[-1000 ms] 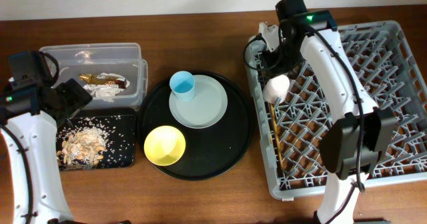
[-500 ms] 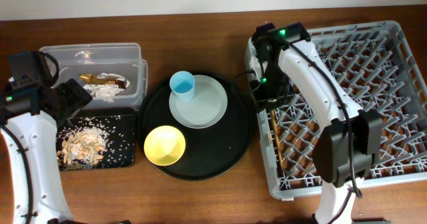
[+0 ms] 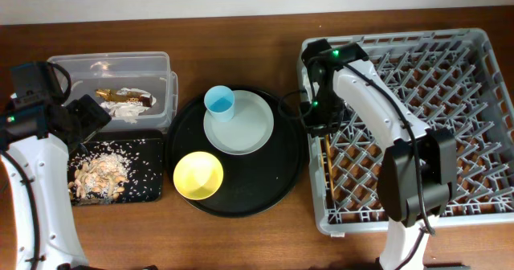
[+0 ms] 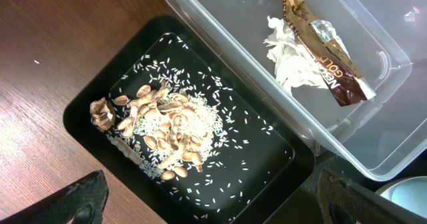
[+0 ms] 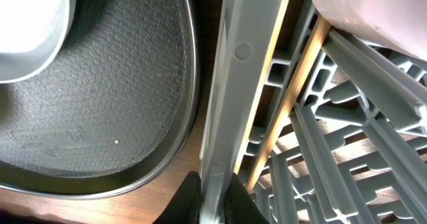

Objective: Sort waste into correct bins and load items into the dishwasher rack

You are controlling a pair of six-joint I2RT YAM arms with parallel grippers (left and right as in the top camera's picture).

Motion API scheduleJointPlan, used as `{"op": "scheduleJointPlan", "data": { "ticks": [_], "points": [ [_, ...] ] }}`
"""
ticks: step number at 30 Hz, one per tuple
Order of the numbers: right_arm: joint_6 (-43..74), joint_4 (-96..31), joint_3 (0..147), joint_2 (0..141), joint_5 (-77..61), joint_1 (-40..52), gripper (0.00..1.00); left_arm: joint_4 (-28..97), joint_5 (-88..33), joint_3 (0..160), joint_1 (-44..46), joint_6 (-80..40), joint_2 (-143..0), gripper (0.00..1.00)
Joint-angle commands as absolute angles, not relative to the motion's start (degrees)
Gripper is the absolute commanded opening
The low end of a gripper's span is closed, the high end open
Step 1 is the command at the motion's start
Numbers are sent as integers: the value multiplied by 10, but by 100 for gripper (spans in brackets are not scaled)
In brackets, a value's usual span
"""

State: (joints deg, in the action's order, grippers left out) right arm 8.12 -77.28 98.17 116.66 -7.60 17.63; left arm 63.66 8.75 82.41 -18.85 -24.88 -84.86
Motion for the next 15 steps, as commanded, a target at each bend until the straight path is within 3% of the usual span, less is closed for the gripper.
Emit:
{"op": "scheduleJointPlan", "data": {
  "ticks": [1,15],
  "points": [
    [65,-731,980,1158,-83,180,10,637,88,828,-193,-248,-846,99],
    [58,-746,980,1158,-68,202,9,637,88,828,-193,-248,-846,99]
  ]
}}
